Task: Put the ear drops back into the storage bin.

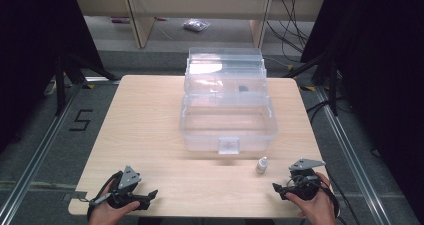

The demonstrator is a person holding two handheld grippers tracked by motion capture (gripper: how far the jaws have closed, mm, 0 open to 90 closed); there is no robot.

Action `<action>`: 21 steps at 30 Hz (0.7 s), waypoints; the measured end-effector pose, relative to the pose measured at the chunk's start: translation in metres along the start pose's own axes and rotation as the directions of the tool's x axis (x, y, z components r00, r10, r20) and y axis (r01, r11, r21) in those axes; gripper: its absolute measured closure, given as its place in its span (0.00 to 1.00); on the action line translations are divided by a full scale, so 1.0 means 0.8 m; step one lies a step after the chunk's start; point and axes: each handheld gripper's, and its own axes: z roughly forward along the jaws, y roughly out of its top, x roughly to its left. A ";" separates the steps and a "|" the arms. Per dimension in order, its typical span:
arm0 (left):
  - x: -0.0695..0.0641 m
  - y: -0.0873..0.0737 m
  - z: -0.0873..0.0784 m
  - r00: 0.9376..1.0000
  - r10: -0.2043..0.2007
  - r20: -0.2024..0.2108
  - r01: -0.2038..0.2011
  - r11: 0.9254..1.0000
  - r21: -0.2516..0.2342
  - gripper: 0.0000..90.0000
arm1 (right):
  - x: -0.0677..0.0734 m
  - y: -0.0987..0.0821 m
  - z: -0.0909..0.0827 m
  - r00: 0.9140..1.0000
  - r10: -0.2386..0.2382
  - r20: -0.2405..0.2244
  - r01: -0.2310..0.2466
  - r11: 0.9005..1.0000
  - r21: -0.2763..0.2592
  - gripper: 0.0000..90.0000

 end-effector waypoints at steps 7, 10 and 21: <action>0.002 0.000 0.000 1.000 0.012 -0.009 -0.012 1.000 0.012 0.17 | 0.005 0.007 -0.005 0.999 0.027 -0.018 -0.026 0.999 0.033 0.23; 0.002 0.000 0.000 1.000 0.011 -0.009 -0.011 1.000 0.012 0.17 | 0.003 0.015 -0.006 1.000 -0.020 -0.024 0.021 0.999 0.034 0.24; 0.003 0.000 -0.001 1.000 0.030 -0.004 -0.030 0.999 0.033 0.17 | 0.008 0.053 -0.018 0.995 -0.089 -0.052 0.094 0.989 0.111 0.26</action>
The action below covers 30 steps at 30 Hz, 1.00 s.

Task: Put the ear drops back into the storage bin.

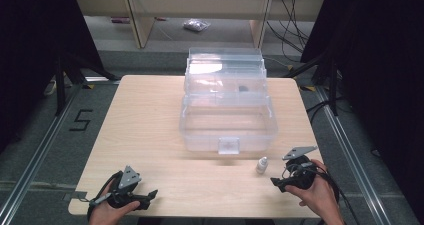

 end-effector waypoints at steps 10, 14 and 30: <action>0.000 0.000 0.000 1.000 -0.002 -0.007 0.002 1.000 -0.004 0.17 | 0.003 0.031 0.003 0.998 -0.064 -0.012 0.064 0.997 0.051 0.27; 0.000 0.000 0.001 1.000 -0.004 -0.012 0.004 1.000 -0.005 0.17 | 0.001 0.040 0.005 0.996 -0.089 -0.013 0.090 0.994 0.069 0.28; -0.001 0.000 0.001 1.000 -0.019 -0.008 0.019 1.000 -0.018 0.17 | 0.003 0.072 0.021 0.983 -0.179 -0.025 0.181 0.973 0.144 0.33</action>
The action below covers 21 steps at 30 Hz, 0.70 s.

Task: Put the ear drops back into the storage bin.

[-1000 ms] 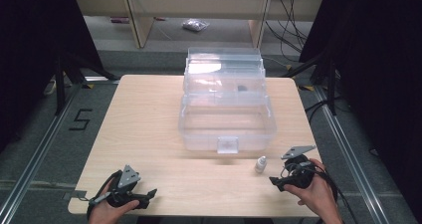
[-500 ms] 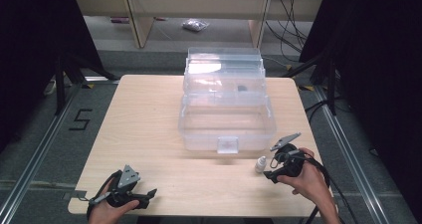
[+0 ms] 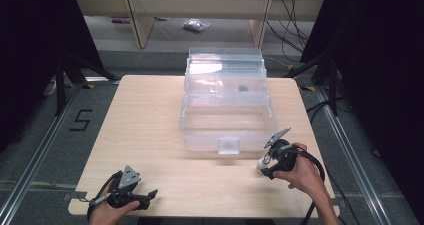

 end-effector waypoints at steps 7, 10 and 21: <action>0.002 0.000 -0.002 1.000 0.018 0.005 -0.018 1.000 0.017 0.17 | -0.001 0.016 0.015 1.000 -0.024 -0.008 0.024 0.998 0.054 0.41; 0.002 0.000 -0.002 1.000 0.010 0.005 -0.010 1.000 0.014 0.17 | -0.004 0.019 0.017 0.999 -0.042 -0.005 0.043 0.997 0.066 0.43; 0.000 0.000 -0.001 1.000 -0.005 0.004 0.005 1.000 -0.004 0.17 | -0.008 0.030 0.029 0.996 -0.085 -0.009 0.086 0.989 0.120 0.52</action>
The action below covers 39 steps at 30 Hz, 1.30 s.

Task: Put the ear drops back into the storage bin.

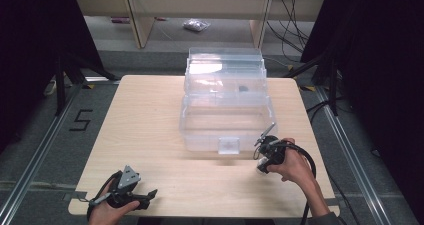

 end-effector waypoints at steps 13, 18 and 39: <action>0.000 0.000 0.001 1.000 -0.004 -0.008 0.004 1.000 -0.002 0.17 | 0.002 0.009 0.011 1.000 -0.022 -0.011 0.023 0.999 0.034 0.64; 0.000 0.000 0.001 1.000 -0.003 -0.009 0.003 1.000 -0.001 0.17 | 0.003 0.011 0.010 0.999 -0.039 -0.003 0.039 0.998 0.057 0.67; 0.002 0.000 0.000 1.000 0.011 -0.009 -0.011 1.000 0.012 0.17 | 0.005 0.015 -0.020 1.000 -0.026 0.003 0.026 0.999 0.034 0.67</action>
